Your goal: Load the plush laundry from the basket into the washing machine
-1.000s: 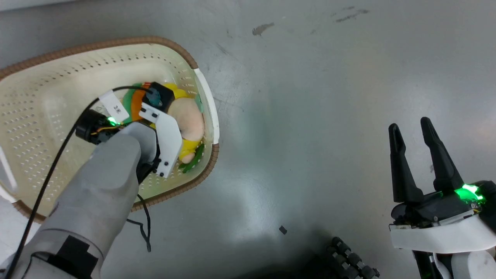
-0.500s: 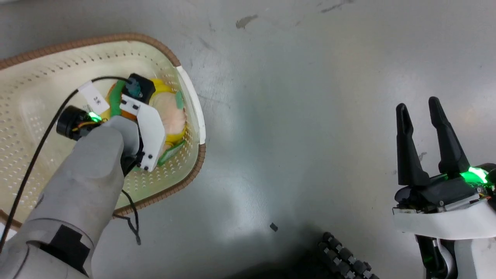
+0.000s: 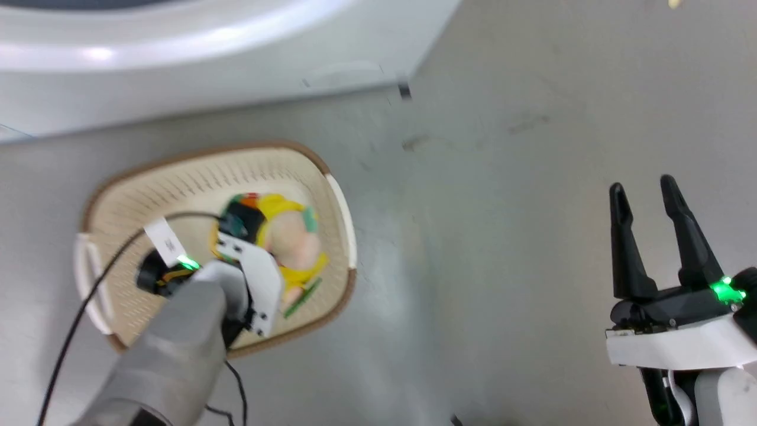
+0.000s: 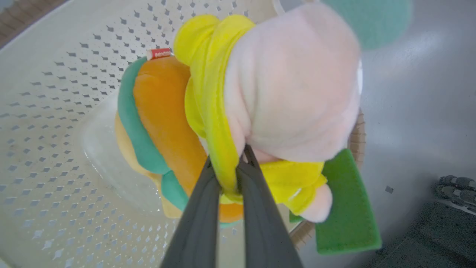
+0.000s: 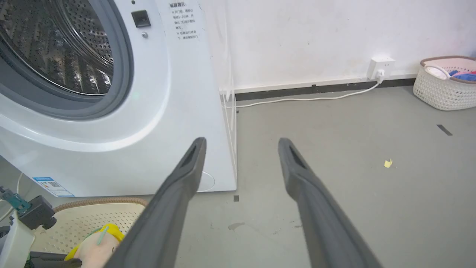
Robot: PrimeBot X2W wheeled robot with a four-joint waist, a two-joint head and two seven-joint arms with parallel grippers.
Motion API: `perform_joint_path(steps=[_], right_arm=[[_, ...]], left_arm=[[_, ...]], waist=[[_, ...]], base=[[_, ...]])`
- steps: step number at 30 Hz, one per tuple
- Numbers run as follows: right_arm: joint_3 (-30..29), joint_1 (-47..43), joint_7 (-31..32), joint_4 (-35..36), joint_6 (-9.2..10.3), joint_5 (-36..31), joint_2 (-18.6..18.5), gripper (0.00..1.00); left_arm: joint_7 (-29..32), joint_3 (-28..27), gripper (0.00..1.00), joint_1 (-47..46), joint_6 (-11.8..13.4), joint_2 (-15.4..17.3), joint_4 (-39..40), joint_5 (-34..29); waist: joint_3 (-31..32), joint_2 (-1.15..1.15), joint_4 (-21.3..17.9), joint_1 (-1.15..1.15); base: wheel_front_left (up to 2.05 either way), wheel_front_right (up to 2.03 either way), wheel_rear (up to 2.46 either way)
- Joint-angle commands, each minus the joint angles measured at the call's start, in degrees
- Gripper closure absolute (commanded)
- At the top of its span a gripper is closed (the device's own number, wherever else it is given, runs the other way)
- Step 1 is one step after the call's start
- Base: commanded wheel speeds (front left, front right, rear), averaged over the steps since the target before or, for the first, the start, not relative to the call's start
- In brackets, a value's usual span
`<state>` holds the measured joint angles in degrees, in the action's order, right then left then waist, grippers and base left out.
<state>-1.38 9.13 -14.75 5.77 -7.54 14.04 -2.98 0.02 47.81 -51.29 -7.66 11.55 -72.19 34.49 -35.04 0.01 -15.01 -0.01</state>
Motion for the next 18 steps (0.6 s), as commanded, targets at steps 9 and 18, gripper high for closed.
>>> perform_joint_path(steps=[9,18], right_arm=[[-0.53,-3.27,-0.25,-1.46,0.05,-1.98,0.11,0.00],[-1.14,-5.13,-0.25,-1.44,0.05,-2.07,0.11,0.00]], left_arm=[[-12.02,-0.52,1.00,5.55,0.66,-1.32,2.02,0.98],[-14.98,-8.45,1.00,6.69,8.16,2.82,21.63,-0.67]], waist=[[13.55,-0.01,6.32,0.01],[15.73,-0.01,7.22,0.01]], base=[[0.00,0.00,0.00],[0.00,0.00,0.00]])
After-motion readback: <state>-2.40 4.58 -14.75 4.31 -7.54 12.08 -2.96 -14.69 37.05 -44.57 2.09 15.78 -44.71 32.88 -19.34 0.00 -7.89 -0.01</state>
